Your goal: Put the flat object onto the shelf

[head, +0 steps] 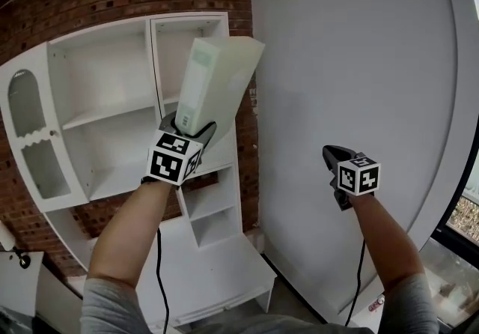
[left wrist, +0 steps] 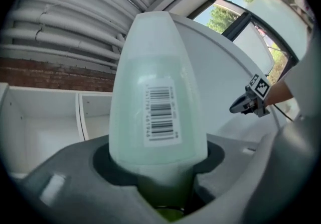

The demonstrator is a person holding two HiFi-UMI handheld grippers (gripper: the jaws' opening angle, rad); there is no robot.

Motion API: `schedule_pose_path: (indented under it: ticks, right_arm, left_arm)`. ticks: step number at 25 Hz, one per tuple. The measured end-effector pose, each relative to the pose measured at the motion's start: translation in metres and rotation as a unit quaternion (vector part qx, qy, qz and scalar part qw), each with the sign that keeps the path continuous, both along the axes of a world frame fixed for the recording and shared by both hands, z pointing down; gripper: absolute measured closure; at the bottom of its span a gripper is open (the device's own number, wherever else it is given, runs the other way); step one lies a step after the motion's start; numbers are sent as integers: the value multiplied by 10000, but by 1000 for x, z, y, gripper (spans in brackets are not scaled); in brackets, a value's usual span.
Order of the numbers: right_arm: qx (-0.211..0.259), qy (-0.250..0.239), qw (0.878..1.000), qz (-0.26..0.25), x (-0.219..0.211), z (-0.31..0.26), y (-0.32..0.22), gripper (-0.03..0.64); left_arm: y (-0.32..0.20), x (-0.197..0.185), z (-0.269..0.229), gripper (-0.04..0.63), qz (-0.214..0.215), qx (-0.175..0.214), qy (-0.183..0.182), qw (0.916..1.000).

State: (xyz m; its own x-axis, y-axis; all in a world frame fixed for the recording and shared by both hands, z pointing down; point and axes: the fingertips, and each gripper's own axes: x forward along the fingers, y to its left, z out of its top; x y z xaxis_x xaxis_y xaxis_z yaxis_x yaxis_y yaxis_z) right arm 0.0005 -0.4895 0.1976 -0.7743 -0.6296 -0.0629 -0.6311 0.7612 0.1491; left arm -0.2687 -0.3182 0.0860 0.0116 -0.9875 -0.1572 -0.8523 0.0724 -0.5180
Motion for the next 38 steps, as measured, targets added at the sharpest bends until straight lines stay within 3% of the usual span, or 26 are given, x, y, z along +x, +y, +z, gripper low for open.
schedule_pose_path:
  ticks: [6,10,14,21,33,38]
  right_arm:
    - [-29,-37,9997,-220,-30,-10,-7,607]
    - [-56,-40,9996,-286,-42,-9,-15,607]
    - [-75,-14,9994,-341,-48,-7,-20,607]
    - [-129,-37,9995,-283,-40,0,-34,607]
    - [-316,-35,9995,-66,-16,20,-56,607]
    - [-406,6,9992,20,-8,31,-70,607]
  left_arm:
    - [6,-44,-76,321,-943,178,-289,9950]
    - [1,-63,-118,321,-1679,184,-793,9824]
    - [-14,-74,-141,321,-2173,47,-1017,9708]
    - [-46,-79,-149,321,-2757,-220,-1238,9530]
    - [-99,-111,-128,318,-3468,-488,-731,9338]
    - [-115,-117,-123,319,-3705,-475,-1110,9210]
